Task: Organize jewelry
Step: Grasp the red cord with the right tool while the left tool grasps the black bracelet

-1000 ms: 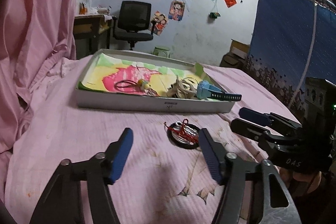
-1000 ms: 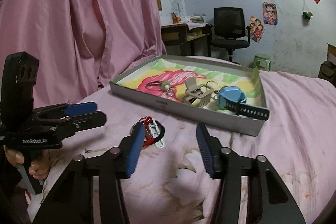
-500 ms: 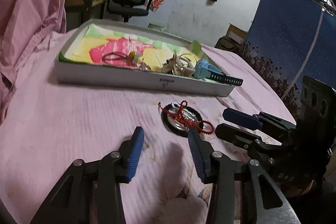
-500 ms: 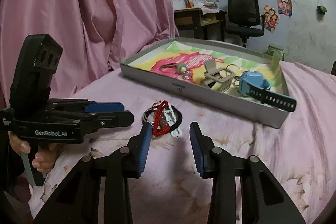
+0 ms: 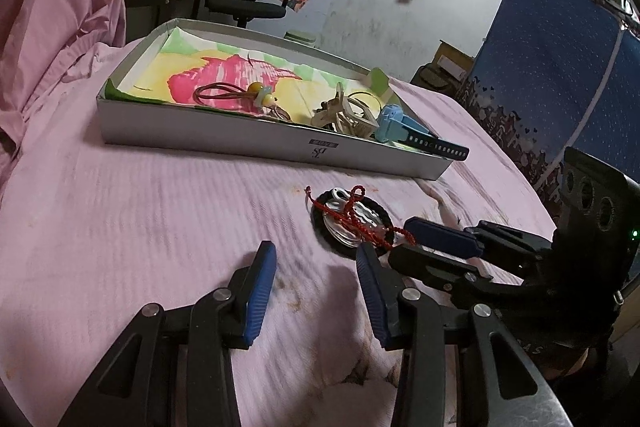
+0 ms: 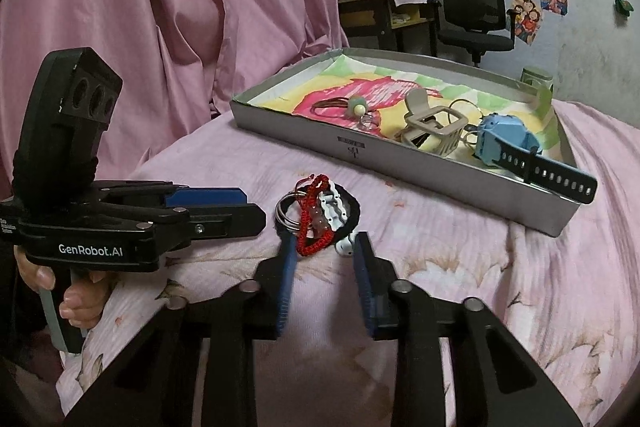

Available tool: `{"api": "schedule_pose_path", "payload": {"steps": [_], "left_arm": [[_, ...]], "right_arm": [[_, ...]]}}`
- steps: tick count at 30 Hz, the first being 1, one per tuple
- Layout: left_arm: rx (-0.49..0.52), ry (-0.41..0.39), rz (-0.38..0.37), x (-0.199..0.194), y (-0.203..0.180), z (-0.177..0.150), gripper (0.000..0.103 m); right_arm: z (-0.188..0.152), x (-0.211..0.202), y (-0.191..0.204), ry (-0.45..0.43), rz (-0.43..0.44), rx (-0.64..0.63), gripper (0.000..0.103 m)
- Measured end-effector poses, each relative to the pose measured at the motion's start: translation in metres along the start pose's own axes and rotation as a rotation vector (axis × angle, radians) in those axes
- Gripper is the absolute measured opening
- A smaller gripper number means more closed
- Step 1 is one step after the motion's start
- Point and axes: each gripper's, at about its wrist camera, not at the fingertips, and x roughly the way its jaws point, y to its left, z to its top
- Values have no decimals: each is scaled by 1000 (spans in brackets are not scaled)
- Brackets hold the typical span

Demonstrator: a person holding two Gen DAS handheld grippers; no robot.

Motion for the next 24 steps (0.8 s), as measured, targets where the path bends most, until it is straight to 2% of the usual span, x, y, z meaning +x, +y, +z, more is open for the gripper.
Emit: {"api": "schedule_pose_path", "payload": {"steps": [8,15,24], "left_arm": [[-1,14,-8,4,0,2,40],[9,32,-12,9,-4,6,39],[-8,48,-30,19,-6,13,34]], "right_arm": [[-1,0,-5,-9,1,30,7],[-2,-7,-13,-53,-38,76,5],[-3,-14,-27,-105,-92,146,5]]}}
